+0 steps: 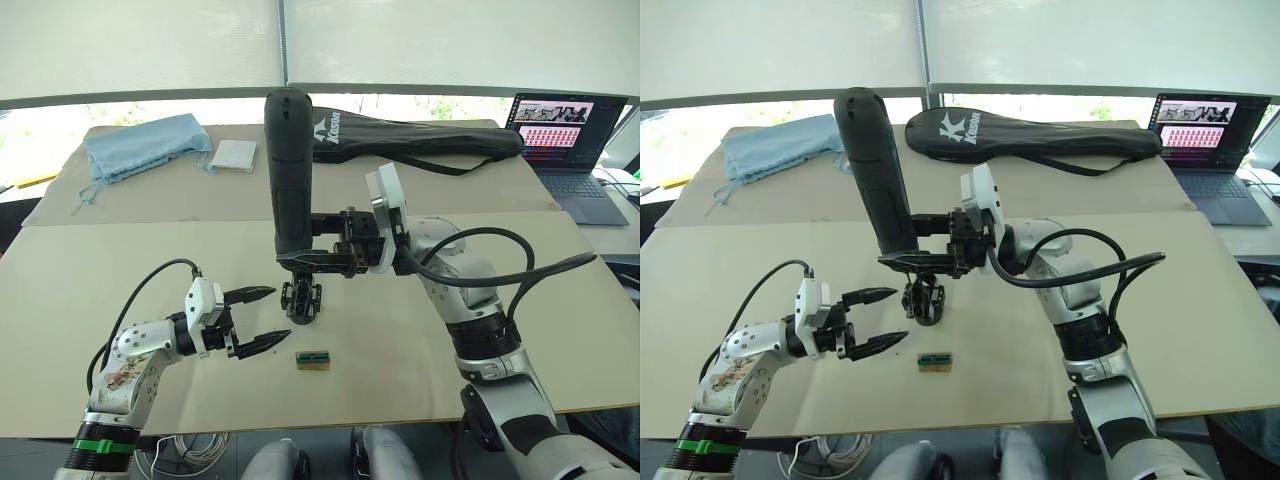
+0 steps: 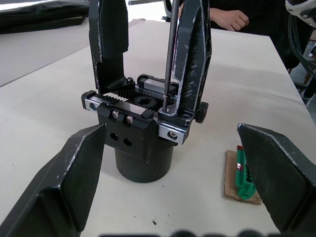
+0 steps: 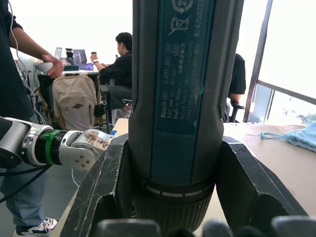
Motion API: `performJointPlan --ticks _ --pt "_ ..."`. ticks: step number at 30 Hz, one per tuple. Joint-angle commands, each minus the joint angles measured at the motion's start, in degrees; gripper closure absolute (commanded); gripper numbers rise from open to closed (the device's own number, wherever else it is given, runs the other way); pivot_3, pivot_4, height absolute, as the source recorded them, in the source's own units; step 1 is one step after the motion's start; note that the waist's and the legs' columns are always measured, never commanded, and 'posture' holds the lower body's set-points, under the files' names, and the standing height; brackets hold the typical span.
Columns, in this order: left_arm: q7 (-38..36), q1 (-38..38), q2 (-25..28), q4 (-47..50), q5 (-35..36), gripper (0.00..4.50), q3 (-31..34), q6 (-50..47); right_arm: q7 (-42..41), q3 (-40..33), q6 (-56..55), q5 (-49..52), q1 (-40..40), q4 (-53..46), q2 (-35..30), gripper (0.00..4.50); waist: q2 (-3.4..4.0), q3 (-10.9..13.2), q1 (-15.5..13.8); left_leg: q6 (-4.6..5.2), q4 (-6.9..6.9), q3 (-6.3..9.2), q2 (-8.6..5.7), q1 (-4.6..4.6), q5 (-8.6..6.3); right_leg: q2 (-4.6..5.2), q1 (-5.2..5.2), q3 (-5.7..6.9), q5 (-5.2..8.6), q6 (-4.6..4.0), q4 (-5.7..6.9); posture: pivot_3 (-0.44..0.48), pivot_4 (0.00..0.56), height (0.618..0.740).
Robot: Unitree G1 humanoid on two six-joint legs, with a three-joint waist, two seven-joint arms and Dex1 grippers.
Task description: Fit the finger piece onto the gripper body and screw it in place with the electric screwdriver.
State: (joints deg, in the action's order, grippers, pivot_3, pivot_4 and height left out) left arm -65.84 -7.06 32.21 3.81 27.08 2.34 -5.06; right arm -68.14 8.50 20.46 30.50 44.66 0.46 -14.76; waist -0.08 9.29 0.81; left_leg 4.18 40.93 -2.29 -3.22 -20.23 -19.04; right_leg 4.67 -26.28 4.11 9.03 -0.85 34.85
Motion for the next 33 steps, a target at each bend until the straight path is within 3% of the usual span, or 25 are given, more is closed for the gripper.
performJointPlan --ticks 1,33 --pt "-0.2 -0.1 -0.1 0.8 0.3 0.0 0.5 1.5 -0.2 -0.7 -0.6 1.1 1.2 -1.7 0.2 2.57 0.0 0.0 0.0 0.0 0.0 0.0 0.0 0.0 0.0 0.0 0.0 0.0 0.0 0.0 0.0 0.0 0.15 0.74" --pt "0.5 0.1 -0.6 1.0 0.0 0.0 0.1 1.8 0.1 -0.3 -1.1 0.4 1.7 -0.8 1.0 2.57 0.0 0.0 0.0 0.0 0.0 0.0 0.0 0.0 0.0 0.01 0.0 -0.01 0.0 0.0 0.0 0.0 0.15 0.74"
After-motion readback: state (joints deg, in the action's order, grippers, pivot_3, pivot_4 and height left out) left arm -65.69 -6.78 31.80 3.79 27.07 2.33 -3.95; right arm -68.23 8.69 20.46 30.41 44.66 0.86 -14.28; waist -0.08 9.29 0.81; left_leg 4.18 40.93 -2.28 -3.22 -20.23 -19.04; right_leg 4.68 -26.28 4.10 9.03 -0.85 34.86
